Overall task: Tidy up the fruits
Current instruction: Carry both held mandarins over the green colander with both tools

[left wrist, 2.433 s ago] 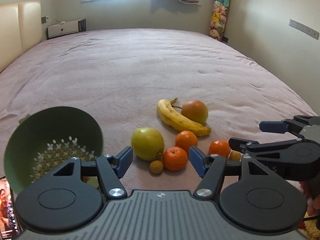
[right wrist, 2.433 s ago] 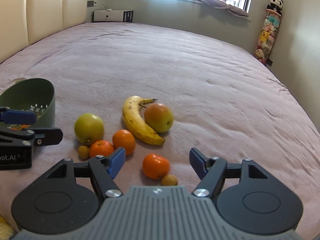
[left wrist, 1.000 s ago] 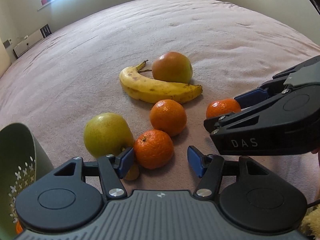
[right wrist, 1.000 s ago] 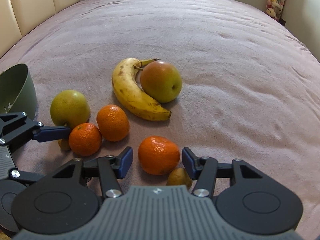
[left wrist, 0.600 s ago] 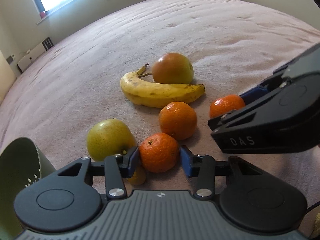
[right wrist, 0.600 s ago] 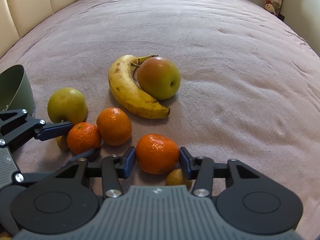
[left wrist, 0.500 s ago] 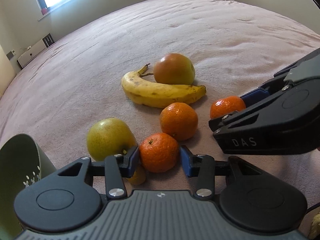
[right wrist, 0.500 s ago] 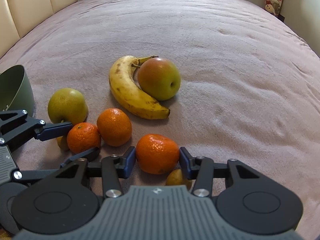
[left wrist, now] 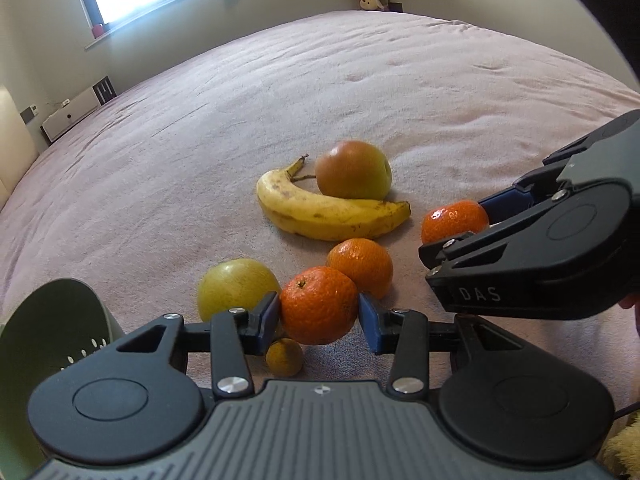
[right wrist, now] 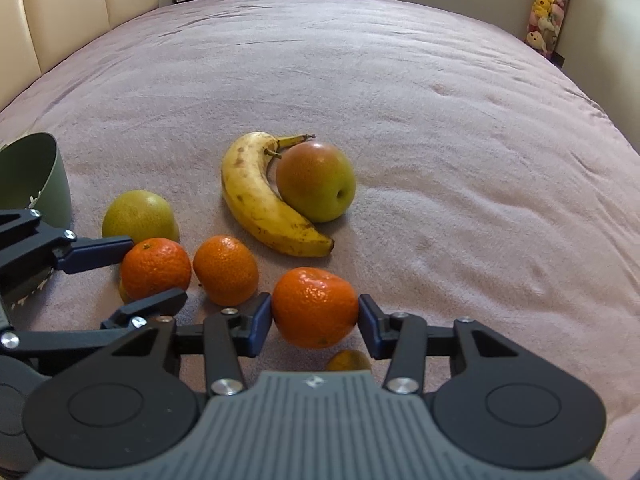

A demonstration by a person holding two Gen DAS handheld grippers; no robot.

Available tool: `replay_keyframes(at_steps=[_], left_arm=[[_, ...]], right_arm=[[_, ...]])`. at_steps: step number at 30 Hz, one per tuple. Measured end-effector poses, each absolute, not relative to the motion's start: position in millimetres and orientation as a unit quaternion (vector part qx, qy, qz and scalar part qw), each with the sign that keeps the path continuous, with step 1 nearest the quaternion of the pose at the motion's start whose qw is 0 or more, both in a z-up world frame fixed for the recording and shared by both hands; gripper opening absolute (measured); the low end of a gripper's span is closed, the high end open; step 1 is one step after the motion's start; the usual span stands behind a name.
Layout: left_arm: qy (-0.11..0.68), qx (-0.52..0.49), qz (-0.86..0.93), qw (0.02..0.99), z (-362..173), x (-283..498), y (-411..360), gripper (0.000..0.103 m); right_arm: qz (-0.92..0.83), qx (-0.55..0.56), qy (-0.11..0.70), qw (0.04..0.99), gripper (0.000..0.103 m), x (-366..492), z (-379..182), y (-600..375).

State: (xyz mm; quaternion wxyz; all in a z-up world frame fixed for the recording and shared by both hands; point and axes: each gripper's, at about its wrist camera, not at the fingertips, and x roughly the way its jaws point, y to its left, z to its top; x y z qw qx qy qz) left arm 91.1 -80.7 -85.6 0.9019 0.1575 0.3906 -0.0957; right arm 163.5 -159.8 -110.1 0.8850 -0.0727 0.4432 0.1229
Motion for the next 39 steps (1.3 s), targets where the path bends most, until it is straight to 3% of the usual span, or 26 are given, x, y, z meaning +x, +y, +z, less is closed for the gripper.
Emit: replay_keyframes(at_steps=[14,39], left_arm=[[0.374,0.148,-0.086,0.912,-37.4,69.9,-66.7,0.049],[0.353,0.064,0.039,0.933,27.0,51.6,48.0,0.049]], right_arm=[[0.124,-0.088,0.402,0.903,0.044,152.8,-79.2,-150.9],[0.299,-0.164,0.305,0.889,0.043,100.8,-24.4,-51.6]])
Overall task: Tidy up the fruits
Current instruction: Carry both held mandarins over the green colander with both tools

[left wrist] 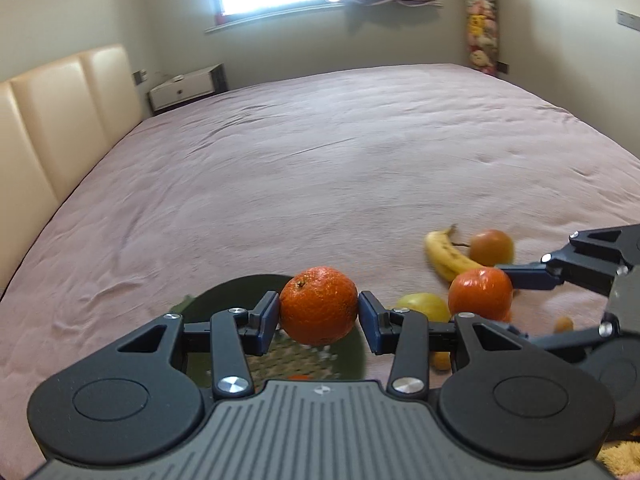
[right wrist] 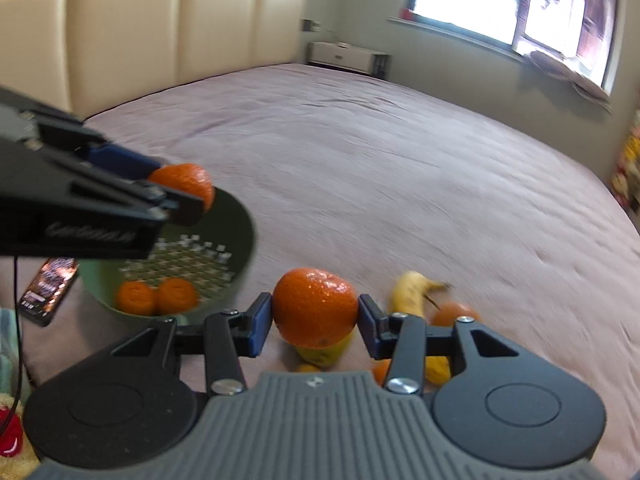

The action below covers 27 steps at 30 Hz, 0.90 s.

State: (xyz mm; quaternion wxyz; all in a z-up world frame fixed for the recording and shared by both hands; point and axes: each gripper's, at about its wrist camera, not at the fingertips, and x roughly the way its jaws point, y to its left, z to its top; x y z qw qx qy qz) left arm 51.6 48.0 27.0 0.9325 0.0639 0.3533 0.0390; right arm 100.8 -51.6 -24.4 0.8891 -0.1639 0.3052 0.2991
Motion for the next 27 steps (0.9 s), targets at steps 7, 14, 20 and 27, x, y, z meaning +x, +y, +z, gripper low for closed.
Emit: replay_keyframes(at_steps=[7,14,20,27], left_arm=[[0.368,0.044,0.078,0.925,24.1,54.0,77.2,0.049],[0.388,0.021,0.111,0.915,16.0,60.5,98.7,0.049],[0.409,0.005,0.128,0.904,7.3,67.5,111.9,0.049],[0.434,-0.018,0.147,0.888,-7.7,77.9,126.1,0.049]], right_arm=[[0.355,-0.213,0.286,0.864,0.043,101.1,-17.6,-8.3],[0.401,-0.266,0.283,0.830,0.043,113.9,-22.9,33.7],[0.425,-0.284,0.299,0.806,0.043,128.2,-31.8,59.3],[0.434,-0.309,0.317,0.785,0.043,147.9,-47.2,83.4]])
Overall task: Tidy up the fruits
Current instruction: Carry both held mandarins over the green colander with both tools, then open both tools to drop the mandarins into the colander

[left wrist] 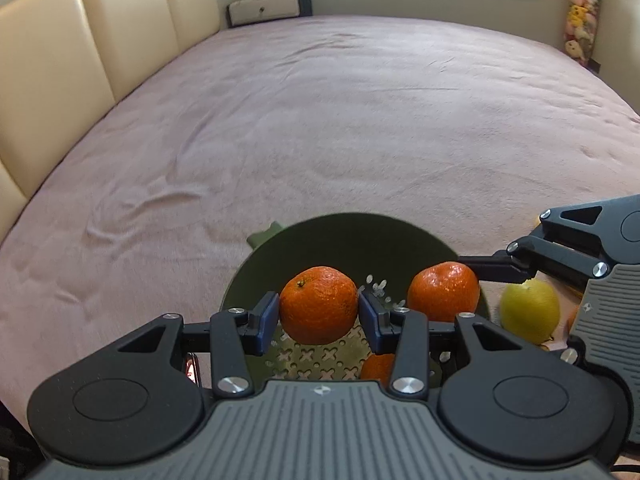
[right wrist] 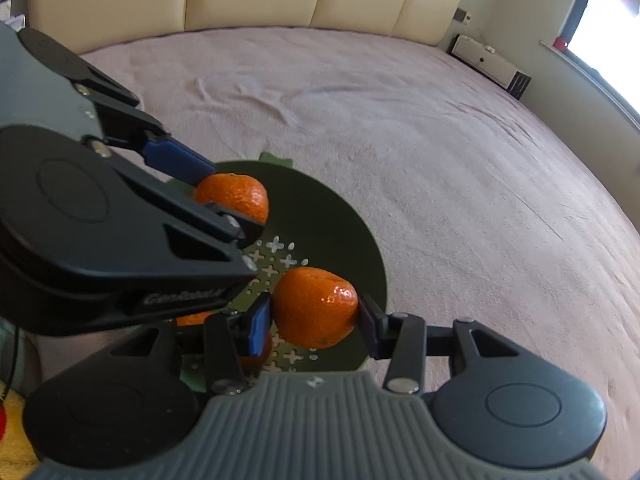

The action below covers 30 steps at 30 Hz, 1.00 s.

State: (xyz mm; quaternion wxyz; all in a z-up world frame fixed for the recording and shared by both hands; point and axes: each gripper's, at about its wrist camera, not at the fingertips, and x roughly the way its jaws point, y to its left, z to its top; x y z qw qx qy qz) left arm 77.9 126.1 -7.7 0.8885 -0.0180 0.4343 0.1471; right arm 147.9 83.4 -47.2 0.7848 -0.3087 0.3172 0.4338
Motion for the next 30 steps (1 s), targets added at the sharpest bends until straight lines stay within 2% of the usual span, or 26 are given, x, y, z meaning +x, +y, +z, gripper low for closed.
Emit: replay_keyframes(at_steps=[15,30], left_arm=[[0.480,-0.118,0.173,0.852,-41.0,87.6,155.3,0.049],[0.505,-0.131,0.175,0.835,-56.8,94.4,156.6,0.048]], right_arm=[[0.469,-0.323,0.340,0.748,0.043,170.9,-77.8,98.7],[0.480,-0.331,0.352,0.732,0.043,177.7,-101.6,106.5]])
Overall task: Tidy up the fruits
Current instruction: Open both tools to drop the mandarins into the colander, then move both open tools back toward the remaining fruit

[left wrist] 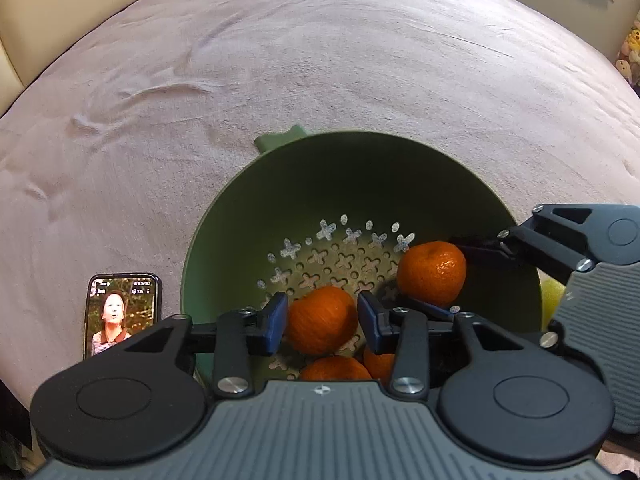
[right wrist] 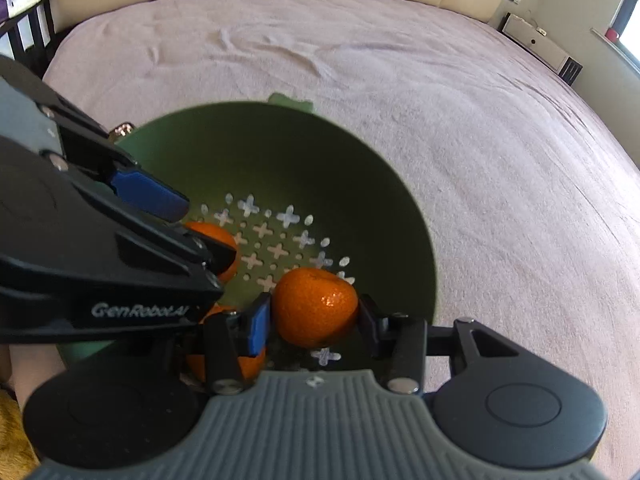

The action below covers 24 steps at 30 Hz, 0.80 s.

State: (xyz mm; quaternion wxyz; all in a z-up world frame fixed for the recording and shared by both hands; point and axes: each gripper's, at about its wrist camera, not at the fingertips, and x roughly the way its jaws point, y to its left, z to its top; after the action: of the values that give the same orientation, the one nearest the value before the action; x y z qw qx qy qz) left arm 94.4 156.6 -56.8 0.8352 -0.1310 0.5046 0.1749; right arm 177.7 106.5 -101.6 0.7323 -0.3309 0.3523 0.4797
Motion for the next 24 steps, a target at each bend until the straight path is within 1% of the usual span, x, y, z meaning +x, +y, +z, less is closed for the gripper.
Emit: replay_keyframes(at_steps=[7,9,12,17,24], left_arm=[[0.507,-0.126,0.176,0.834,-56.7,95.3,154.9,0.049],[0.507,-0.130,0.177,0.834,-55.1,94.4,155.3,0.057],[0.502,-0.135,0.181,0.835,-51.7,92.7,156.0,0.060],[0.487,-0.144,0.186,0.841,-41.5,89.0,157.6,0.067],[0.459,-0.130,0.175,0.861,-25.1,85.6,148.4,0.067]], right_arm=[[0.476,-0.336,0.355,0.731,0.044,177.3,-102.3,107.0],[0.475,-0.338,0.357,0.730,0.045,176.7,-101.0,107.1],[0.473,-0.332,0.347,0.739,0.058,174.1,-95.1,105.6],[0.466,-0.327,0.332,0.752,0.059,169.9,-79.2,100.9],[0.442,-0.308,0.321,0.779,0.060,166.0,-54.5,82.9]])
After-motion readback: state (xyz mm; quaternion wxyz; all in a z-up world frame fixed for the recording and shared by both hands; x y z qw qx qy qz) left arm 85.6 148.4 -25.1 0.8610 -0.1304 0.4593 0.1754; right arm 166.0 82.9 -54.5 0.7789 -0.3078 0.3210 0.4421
